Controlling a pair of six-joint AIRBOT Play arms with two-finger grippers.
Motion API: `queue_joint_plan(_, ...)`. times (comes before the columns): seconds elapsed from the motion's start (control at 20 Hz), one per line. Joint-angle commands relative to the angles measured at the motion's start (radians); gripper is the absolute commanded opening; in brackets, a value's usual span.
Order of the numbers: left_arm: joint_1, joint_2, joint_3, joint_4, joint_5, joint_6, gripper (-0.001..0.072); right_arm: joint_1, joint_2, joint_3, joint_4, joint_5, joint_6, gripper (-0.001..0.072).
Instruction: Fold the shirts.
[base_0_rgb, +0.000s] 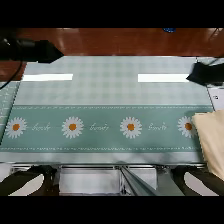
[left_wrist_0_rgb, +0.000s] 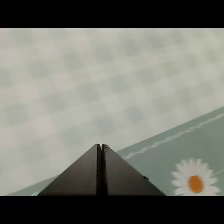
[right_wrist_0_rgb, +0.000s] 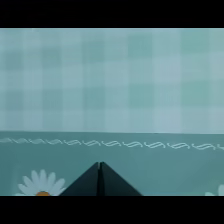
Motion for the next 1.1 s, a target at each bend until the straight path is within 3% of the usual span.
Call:
queue_joint_plan(0.0,-0.041,-0.031,-0.119,0.323,-0.045,-0.147,0.0028,0.283,-0.134,0.017,-0.345,-0.021,0.148,0.0019)
queue_joint_plan(0.2,-0.027,-0.037,-0.255,0.319,-0.033,-0.225,0.0028,0.298,-0.193,0.017,-0.343,-0.035,0.168,0.0018)
queue_joint_plan(1.05,-0.029,-0.042,-0.256,0.317,-0.043,-0.224,0.0028,0.298,-0.191,0.017,-0.345,-0.051,0.166,0.0018)
